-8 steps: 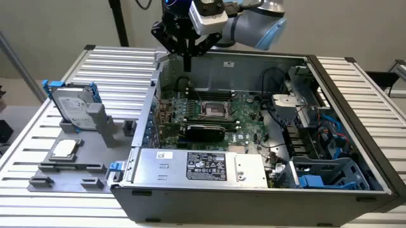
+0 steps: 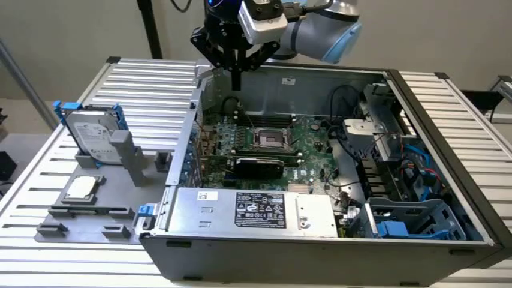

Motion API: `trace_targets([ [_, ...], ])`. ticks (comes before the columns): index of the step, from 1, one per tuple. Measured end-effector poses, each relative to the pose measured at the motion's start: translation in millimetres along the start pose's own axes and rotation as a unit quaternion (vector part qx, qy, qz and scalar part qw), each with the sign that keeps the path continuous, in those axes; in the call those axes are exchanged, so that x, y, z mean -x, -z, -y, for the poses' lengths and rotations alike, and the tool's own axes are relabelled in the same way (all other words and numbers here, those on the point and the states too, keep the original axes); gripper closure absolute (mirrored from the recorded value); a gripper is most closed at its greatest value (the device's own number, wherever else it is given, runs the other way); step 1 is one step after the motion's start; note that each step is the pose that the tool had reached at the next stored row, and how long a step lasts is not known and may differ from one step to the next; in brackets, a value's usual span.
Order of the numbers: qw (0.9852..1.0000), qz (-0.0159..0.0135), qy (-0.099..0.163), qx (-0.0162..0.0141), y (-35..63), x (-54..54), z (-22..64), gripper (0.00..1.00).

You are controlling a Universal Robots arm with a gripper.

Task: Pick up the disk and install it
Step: 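Reach for the disk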

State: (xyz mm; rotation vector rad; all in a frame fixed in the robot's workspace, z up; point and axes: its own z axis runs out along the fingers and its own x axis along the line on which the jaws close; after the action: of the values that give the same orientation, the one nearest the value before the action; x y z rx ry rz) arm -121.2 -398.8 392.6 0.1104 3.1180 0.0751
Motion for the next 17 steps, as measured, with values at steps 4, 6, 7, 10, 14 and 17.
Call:
trace_targets([
  [4, 1.0, 0.0, 0.0, 0.0, 0.0, 0.0, 0.0, 0.89],
  [6, 1.0, 0.0001, 0.0, -0.0001, 0.2, -4.4, 0.3, 0.89],
  [7, 1.0, 0.0001, 0.0, 0.0, 0.3, -8.6, 0.6, 0.89],
  [10, 1.0, 0.0001, 0.0, 0.0, 0.5, -22.2, 1.6, 0.89],
  [14, 1.0, 0.0001, 0.0, 0.0, 0.9, -40.6, 2.9, 0.89],
  [17, 1.0, 0.0001, 0.0, 0.0, 1.2, -53.9, 3.8, 0.89],
])
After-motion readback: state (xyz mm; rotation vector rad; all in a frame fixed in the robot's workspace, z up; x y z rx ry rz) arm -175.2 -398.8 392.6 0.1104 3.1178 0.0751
